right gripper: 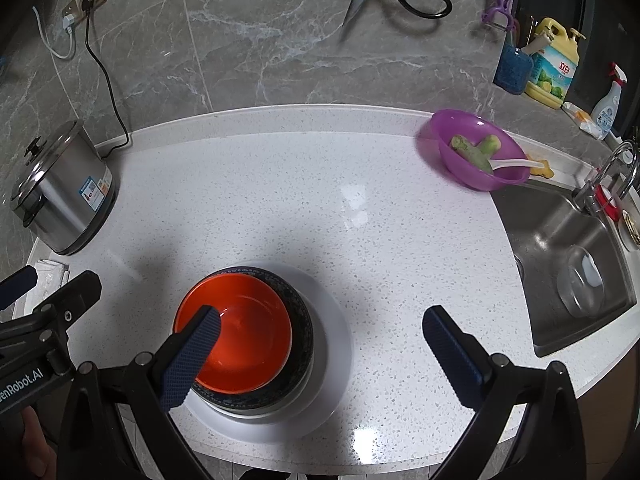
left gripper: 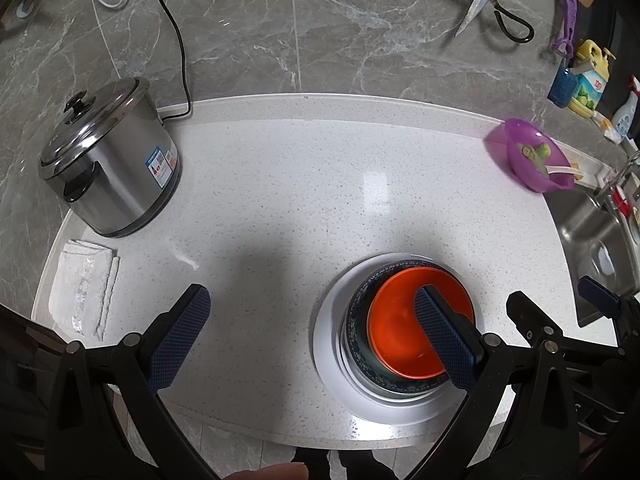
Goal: Organize plates and bowls
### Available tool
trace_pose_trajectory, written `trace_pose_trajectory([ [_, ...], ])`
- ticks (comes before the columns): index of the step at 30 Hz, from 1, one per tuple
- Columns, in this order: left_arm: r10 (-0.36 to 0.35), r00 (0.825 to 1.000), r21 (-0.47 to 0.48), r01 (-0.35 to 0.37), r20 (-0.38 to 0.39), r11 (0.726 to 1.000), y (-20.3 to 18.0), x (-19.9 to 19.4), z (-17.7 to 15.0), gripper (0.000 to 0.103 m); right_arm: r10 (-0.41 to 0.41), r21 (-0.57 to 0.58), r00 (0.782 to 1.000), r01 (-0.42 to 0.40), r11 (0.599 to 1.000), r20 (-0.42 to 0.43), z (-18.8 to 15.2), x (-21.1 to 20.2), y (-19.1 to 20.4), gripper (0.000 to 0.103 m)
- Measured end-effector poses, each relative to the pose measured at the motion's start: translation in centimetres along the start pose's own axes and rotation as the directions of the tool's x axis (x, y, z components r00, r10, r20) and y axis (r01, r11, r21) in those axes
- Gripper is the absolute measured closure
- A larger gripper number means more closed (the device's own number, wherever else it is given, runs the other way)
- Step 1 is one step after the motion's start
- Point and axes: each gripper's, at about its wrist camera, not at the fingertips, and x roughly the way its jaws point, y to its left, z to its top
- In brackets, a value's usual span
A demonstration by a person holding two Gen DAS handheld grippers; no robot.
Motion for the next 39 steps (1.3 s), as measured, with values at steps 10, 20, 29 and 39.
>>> trace_pose_trajectory([
  [10,0.000,1.000,0.007,0.000,-0.006,1.000,-0.2,0.8,0.3,0.000,0.002,-0.003,1.000,-0.002,1.000,-0.004,0.3,0.2,-0.3,0.000],
  [20,0.002,1.000,0.007,-0.002,-0.011,1.000,-0.3,1.2,0.3,0.000,0.004,-0.006,1.000,-0.004,1.000,-0.006,0.4,0.4,-0.4,0.000],
  [29,0.003,1.000,0.004,-0.003,-0.016,1.000,-0.3,1.7,0.3,0.000,0.006,-0.008,1.000,-0.006,1.000,-0.011,0.6,0.8,-0.5,0.000],
  [39,0.003,1.000,0.004,-0.003,-0.017,1.000,-0.3,1.7,0.4,0.000,0.006,-0.009,1.000,-0.006,1.000,-0.012,0.6,0.8,-0.6,0.000],
])
